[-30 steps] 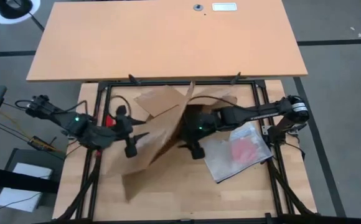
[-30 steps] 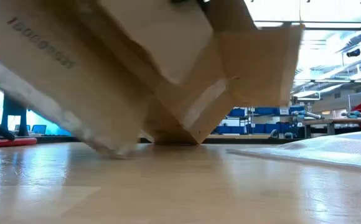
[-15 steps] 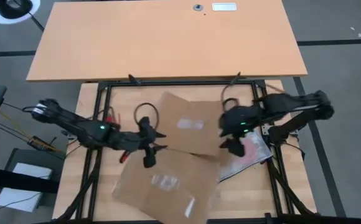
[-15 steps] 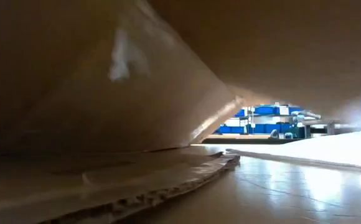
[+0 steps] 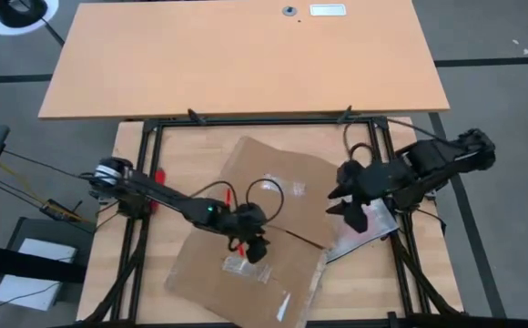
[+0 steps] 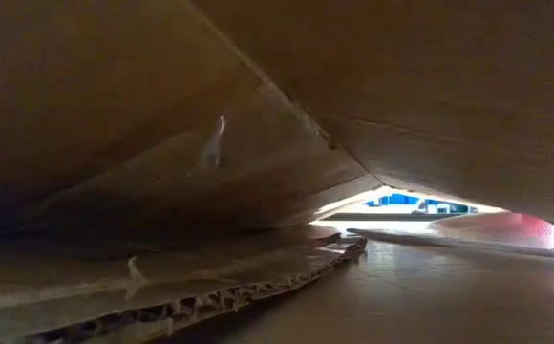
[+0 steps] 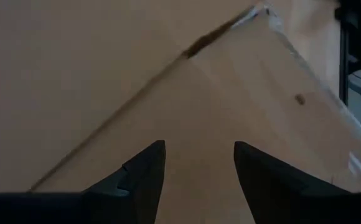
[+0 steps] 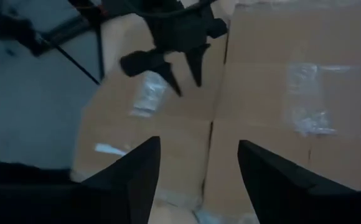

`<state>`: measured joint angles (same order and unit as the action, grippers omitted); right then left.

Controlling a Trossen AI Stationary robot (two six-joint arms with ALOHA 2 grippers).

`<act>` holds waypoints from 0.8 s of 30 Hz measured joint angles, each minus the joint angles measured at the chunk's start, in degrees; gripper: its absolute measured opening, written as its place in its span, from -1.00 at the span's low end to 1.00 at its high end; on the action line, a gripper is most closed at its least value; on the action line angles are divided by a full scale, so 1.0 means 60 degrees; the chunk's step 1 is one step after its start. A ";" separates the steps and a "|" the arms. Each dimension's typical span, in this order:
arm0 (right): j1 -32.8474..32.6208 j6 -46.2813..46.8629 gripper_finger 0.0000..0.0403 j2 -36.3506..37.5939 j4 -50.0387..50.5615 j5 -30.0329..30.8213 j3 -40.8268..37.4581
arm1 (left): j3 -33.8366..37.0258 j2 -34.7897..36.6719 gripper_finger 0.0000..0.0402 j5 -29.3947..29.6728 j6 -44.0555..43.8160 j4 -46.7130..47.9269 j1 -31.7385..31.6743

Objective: Unpack boxes
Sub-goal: Break down the cardboard box until it is fully flat using the red cutter

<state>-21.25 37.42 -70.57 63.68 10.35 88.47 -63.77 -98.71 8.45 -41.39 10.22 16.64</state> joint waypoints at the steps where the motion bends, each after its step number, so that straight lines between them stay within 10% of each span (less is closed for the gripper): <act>1: 0.0019 -0.0254 0.08 -0.0169 0.0067 0.0003 0.0000 | -0.0096 -0.0197 0.01 -0.0012 0.0082 -0.0216 -0.0015; 11: 0.0030 -0.1263 0.05 -0.1856 0.0625 -0.0839 -0.0011 | -0.1133 -0.0788 0.01 0.0377 0.3394 -0.1480 -0.0531; 24: 0.0055 -0.0626 0.04 -0.3045 0.0685 -0.1086 -0.0015 | -0.0642 -0.1885 0.01 0.0268 0.4578 0.1615 -0.2639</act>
<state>-20.93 33.67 -88.84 67.79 3.84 88.38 -67.62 -110.02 10.06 -13.93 19.92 0.81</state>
